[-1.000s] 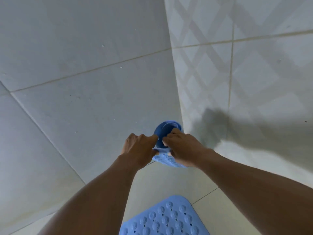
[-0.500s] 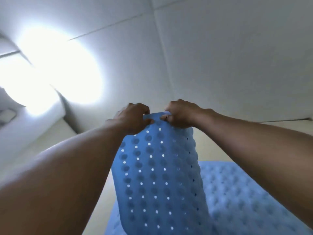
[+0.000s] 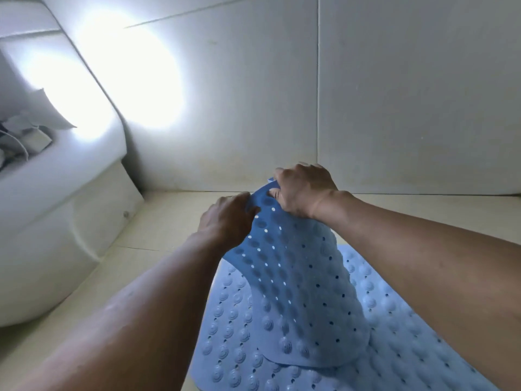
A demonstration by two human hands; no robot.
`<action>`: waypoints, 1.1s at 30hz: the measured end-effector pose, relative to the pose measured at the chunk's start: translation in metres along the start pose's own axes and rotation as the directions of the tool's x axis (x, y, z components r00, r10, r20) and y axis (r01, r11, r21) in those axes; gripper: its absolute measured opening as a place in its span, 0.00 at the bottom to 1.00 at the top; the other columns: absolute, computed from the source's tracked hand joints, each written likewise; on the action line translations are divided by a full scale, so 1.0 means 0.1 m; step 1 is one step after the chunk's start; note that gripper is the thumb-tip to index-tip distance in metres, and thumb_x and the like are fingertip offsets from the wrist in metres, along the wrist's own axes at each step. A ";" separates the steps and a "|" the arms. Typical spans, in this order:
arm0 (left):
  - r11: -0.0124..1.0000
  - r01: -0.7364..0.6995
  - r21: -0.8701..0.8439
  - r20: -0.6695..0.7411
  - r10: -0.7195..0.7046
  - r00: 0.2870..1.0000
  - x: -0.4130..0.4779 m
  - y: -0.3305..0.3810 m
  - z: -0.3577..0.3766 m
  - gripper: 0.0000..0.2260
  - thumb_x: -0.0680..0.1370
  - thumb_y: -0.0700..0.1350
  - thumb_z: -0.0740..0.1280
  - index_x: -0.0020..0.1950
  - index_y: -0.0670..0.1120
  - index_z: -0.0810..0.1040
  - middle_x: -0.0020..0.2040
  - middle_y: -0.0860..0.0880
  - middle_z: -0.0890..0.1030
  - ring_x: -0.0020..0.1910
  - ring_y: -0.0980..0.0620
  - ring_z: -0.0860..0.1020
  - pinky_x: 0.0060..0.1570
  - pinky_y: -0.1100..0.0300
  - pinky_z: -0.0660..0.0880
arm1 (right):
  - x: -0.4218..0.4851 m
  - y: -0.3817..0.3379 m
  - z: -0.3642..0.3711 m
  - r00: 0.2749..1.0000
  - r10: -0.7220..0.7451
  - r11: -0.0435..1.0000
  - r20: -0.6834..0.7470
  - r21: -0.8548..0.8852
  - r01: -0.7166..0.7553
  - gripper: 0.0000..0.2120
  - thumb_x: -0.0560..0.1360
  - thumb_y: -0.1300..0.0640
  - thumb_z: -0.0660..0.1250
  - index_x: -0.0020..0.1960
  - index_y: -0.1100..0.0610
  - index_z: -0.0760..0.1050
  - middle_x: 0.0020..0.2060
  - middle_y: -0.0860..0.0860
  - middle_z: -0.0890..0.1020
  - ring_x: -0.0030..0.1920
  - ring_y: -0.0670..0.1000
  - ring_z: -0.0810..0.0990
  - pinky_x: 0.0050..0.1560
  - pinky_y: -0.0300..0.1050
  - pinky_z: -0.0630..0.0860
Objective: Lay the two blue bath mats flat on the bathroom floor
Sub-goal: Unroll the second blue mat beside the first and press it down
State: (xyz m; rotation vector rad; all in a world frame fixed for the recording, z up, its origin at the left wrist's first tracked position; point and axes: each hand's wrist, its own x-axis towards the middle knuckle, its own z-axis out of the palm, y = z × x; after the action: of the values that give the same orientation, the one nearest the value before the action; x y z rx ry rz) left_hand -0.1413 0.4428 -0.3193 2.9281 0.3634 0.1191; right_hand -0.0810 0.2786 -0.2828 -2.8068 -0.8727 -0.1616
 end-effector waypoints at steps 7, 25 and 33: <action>0.978 -0.205 -0.026 0.033 0.205 0.978 -0.35 -0.06 -0.29 0.13 0.82 0.59 0.61 0.52 0.50 0.73 0.53 0.46 0.81 0.50 0.39 0.78 0.43 0.54 0.68 | -0.55 -0.35 -0.35 0.986 0.126 0.985 0.111 -0.133 -0.111 0.22 0.80 0.41 0.59 0.66 0.55 0.72 0.64 0.55 0.79 0.68 0.58 0.71 0.65 0.53 0.66; 0.832 -0.554 -0.032 -0.220 0.535 0.816 -1.35 0.05 -0.38 0.10 0.84 0.53 0.61 0.58 0.48 0.71 0.48 0.47 0.78 0.39 0.40 0.75 0.37 0.55 0.64 | -1.94 -0.37 -0.54 0.946 0.097 0.892 -0.309 -0.395 -0.220 0.17 0.74 0.50 0.70 0.59 0.56 0.75 0.45 0.59 0.82 0.51 0.62 0.79 0.50 0.54 0.69; 0.888 -0.443 -0.126 -0.096 0.434 0.896 -2.01 -0.30 -0.60 0.05 0.82 0.53 0.62 0.52 0.52 0.70 0.46 0.47 0.80 0.40 0.39 0.76 0.37 0.54 0.70 | -2.39 -0.82 -0.71 0.980 -0.136 0.865 -0.148 -0.500 0.044 0.23 0.77 0.40 0.64 0.60 0.57 0.71 0.43 0.59 0.85 0.46 0.61 0.83 0.57 0.53 0.67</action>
State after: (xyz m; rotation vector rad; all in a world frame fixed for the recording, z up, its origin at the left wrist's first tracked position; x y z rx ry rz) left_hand -0.3488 0.4312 -0.2780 2.8102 -0.2980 0.2918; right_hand -0.3273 0.1978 -0.2392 -3.1386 -1.0429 -0.7426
